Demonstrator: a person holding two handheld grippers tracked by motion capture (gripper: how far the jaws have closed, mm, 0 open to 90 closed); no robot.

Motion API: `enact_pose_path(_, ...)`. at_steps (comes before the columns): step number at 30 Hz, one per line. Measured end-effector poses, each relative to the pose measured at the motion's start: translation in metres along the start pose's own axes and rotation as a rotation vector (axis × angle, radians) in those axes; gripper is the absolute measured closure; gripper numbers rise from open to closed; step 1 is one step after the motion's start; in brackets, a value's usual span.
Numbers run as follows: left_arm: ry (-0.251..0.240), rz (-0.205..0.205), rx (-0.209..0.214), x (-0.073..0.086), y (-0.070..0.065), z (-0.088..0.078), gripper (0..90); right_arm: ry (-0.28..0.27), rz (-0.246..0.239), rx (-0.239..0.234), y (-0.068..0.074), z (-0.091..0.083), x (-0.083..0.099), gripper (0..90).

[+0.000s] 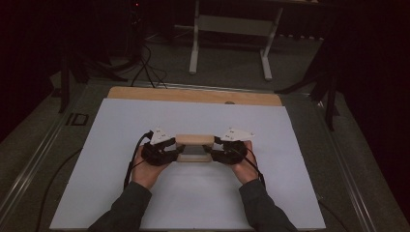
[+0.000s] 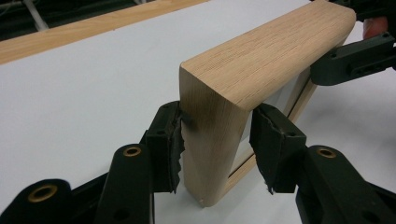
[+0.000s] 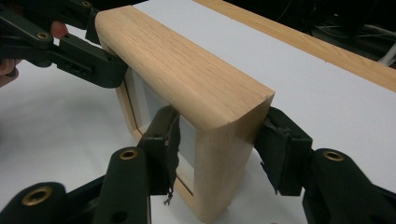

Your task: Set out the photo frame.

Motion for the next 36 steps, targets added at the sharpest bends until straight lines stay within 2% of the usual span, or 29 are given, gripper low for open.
enact_pose_path(12,-0.005,-0.036,0.006,0.002,0.005,0.005,54.1,-0.006,0.031,0.001,-0.005,0.007,0.001,50.6)
enact_pose_path(20,0.002,-0.073,-0.017,0.002,0.007,0.005,56.2,-0.02,0.043,-0.004,-0.008,0.01,0.001,50.4)
enact_pose_path(22,0.004,-0.077,-0.022,0.002,0.007,0.005,58.8,-0.025,0.048,-0.003,-0.009,0.01,0.0,50.5)
enact_pose_path(27,0.002,-0.075,-0.025,0.002,0.007,0.006,58.3,-0.028,0.051,-0.009,-0.01,0.011,0.0,50.5)
enact_pose_path(30,-0.01,-0.089,-0.009,0.002,0.008,0.007,56.8,-0.027,0.042,-0.008,-0.01,0.011,0.0,51.3)
enact_pose_path(33,-0.032,-0.105,0.012,0.002,0.01,0.013,49.6,-0.021,0.032,-0.003,-0.01,0.011,0.001,52.4)
enact_pose_path(36,-0.063,-0.127,0.062,0.003,0.011,0.02,44.6,-0.016,0.028,-0.004,-0.009,0.011,0.002,52.5)
Point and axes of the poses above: each handheld gripper's, and its own axes: z roughly forward along the jaws, x roughly out of its underside, y roughly to its left, the point moved 8 cm from there along z, roughly forward along the jaws, and after that the axes turned 13 degrees about z, right-handed, at the moved point
